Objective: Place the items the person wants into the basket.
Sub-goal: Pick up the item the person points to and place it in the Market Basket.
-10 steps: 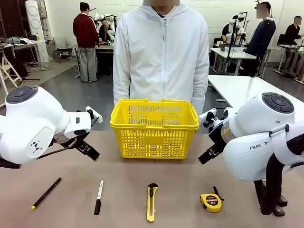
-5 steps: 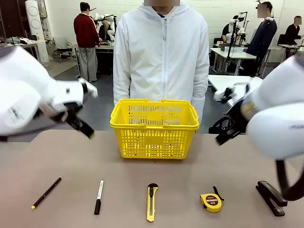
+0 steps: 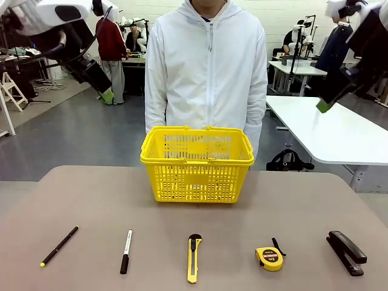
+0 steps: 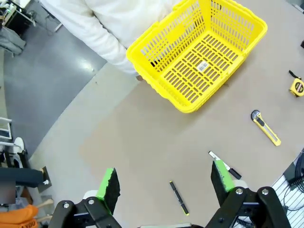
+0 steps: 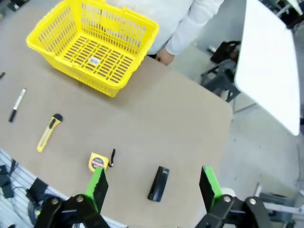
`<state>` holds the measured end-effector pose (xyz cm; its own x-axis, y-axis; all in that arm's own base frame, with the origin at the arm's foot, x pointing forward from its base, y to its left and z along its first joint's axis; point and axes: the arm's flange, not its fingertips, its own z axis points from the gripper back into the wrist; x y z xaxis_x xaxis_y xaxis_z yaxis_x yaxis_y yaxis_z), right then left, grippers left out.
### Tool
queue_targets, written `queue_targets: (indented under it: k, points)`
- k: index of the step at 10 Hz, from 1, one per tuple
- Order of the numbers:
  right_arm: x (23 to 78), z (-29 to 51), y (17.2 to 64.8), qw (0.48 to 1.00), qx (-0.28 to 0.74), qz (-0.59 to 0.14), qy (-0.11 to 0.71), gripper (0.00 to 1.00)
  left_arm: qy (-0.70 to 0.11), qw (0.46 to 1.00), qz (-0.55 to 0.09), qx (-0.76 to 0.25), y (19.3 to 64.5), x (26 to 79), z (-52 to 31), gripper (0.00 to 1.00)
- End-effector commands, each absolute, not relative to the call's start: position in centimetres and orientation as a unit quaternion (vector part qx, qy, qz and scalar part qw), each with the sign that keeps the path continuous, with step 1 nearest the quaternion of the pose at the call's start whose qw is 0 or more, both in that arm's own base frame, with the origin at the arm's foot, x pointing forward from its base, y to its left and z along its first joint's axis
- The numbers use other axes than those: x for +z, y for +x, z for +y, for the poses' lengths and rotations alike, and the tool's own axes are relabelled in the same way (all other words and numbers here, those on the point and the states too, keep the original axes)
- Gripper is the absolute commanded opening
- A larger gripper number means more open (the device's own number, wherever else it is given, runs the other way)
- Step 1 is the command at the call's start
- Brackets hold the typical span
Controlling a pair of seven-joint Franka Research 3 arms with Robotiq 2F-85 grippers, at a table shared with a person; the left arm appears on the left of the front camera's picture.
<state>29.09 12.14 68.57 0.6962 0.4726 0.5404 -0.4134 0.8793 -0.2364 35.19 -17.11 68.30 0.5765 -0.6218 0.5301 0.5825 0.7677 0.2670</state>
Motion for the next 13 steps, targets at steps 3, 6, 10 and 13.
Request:
queue_targets:
  k: [3,6,10,13]
  points:
    - [67.9,11.9,29.2,0.921,0.240,-0.302,-0.048,1.00,0.030,0.889,-0.306,-0.339,35.2,67.7,-17.1,1.00]
    - [66.0,1.0,29.0,0.893,0.344,-0.256,0.133,1.00,-0.197,0.846,-0.263,-0.420,37.9,66.4,-6.3,1.00]
    - [64.3,-10.6,24.0,0.880,0.250,-0.328,0.235,1.00,-0.257,0.843,-0.311,-0.355,35.5,67.3,4.5,1.00]
    - [64.1,-13.2,21.0,0.883,0.210,-0.345,0.238,1.00,-0.254,0.853,-0.338,-0.306,33.0,67.5,7.8,1.00]
